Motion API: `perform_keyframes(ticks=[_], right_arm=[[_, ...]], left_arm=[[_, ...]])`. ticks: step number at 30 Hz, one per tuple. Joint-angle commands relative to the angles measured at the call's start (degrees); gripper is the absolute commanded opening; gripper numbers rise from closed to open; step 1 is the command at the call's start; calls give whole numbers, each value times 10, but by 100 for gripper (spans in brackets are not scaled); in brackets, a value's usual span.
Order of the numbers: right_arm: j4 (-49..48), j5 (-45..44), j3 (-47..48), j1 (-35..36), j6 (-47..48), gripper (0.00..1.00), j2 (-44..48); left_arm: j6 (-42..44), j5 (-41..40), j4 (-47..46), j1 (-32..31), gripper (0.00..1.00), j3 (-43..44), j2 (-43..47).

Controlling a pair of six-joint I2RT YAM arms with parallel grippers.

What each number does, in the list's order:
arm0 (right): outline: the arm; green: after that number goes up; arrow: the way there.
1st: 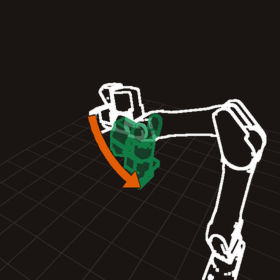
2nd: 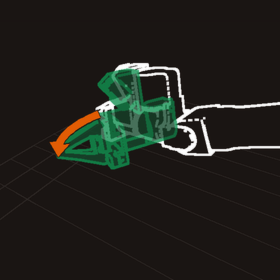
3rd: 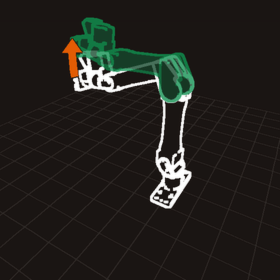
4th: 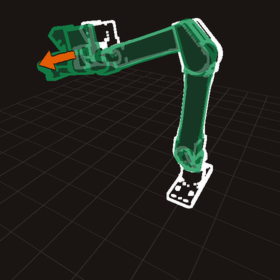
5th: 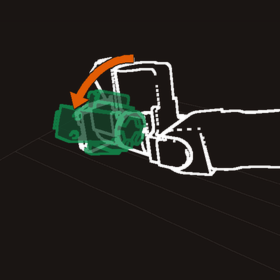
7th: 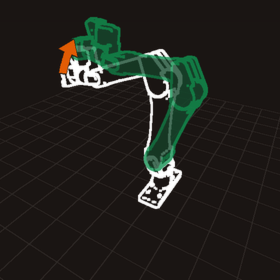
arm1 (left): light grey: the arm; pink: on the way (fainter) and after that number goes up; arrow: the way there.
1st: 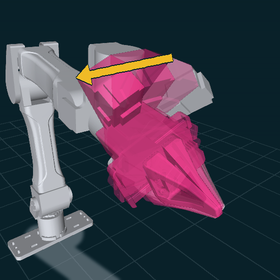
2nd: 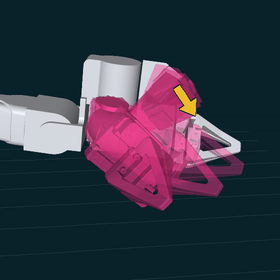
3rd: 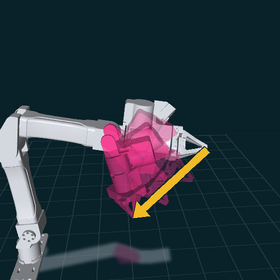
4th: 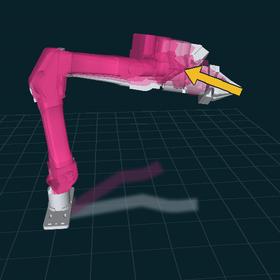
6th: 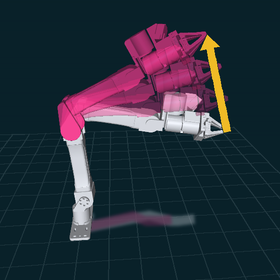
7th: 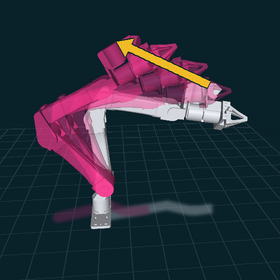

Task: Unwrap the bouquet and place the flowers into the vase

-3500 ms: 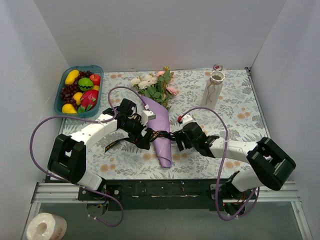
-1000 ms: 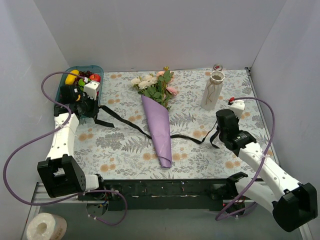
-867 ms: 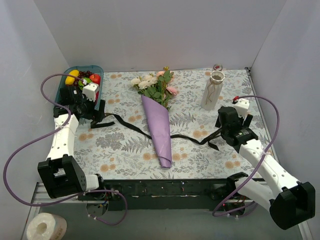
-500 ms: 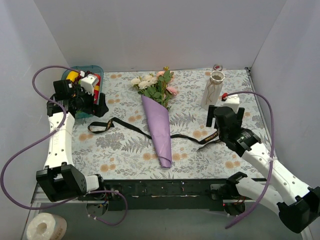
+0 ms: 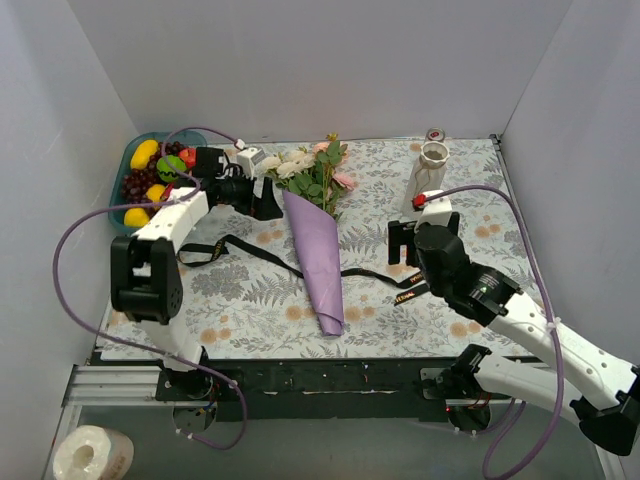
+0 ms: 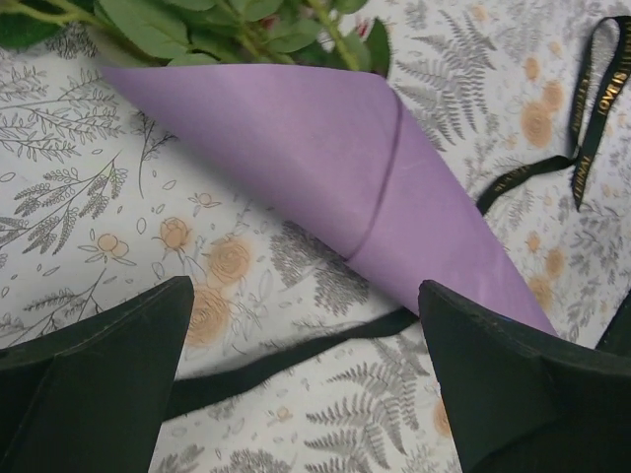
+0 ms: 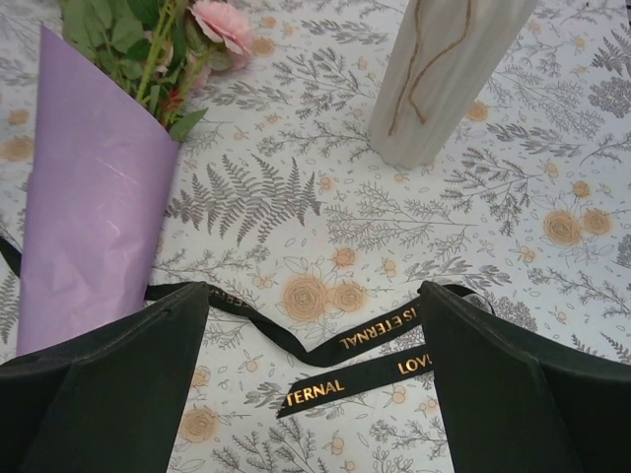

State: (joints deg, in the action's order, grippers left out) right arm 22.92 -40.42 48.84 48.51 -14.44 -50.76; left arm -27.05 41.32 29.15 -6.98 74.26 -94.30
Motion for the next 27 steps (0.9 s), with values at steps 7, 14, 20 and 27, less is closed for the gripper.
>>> perform_keyframes(ticks=[7, 14, 20, 27], right_arm=[[-53, 50, -37, 11, 12, 94, 1], [-75, 65, -65, 18, 7, 90, 0], [-76, 76, -74, 20, 5, 88, 8], [-83, 75, -81, 21, 5, 84, 10]], left_arm=[[-50, 14, -131, -14, 98, 114, -178], [-102, 12, -180, -15, 98, 183, -262], [-93, 28, -179, -15, 98, 223, -308], [-71, 78, -154, -15, 82, 237, -319]])
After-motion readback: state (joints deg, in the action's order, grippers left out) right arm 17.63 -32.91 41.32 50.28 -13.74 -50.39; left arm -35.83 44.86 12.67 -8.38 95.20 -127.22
